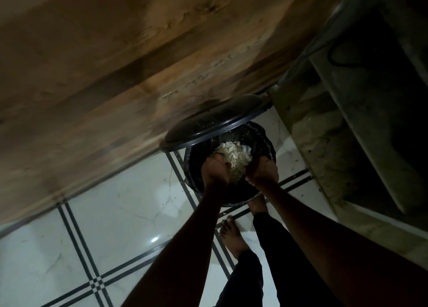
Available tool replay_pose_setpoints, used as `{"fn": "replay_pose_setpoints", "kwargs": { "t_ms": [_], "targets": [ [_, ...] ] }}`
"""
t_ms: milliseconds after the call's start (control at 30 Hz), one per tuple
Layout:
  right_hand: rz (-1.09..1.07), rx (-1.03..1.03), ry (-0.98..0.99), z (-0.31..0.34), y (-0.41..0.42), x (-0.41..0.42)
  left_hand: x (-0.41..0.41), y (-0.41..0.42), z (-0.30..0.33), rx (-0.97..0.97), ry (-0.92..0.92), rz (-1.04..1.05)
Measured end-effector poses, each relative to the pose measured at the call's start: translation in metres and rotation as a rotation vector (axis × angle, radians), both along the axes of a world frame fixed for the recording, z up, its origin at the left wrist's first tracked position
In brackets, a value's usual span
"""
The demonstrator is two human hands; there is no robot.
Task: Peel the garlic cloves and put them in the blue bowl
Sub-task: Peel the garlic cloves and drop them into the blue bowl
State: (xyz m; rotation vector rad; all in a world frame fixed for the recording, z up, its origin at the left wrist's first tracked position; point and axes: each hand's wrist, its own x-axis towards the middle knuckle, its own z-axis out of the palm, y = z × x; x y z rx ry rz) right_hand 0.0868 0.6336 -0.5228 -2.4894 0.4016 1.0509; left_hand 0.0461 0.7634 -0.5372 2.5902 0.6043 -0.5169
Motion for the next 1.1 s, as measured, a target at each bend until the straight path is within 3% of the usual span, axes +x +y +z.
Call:
{"fn": "replay_pose_setpoints", "kwargs": {
  "t_ms": [100,200,333,600,767,967,1100],
  "targets": [
    [0.078,-0.002,-0.039,0.011,0.003,0.003,-0.002,0.001,0.005,-0.148,-0.140,0.106],
    [-0.025,0.015,-0.038,0.025,-0.004,0.005,-0.013,0.003,0.025,-0.305,-0.189,0.350],
    [-0.099,0.212,-0.059,0.077,-0.028,-0.001,-0.023,-0.010,0.102,-0.523,-0.234,0.506],
    [-0.196,0.504,-0.325,0.320,-0.086,-0.034,-0.018,-0.058,0.352,-0.717,-0.385,0.374],
    [-0.218,0.551,-0.533,0.455,-0.152,-0.063,-0.025,-0.129,0.482,-0.877,-0.421,0.191],
    [-0.326,0.454,-0.778,0.556,-0.262,-0.119,-0.044,-0.236,0.563,-1.001,-0.437,-0.025],
    [-0.483,0.410,-0.816,0.585,-0.350,-0.171,-0.073,-0.324,0.588,-1.075,-0.388,-0.148]
  ]
}}
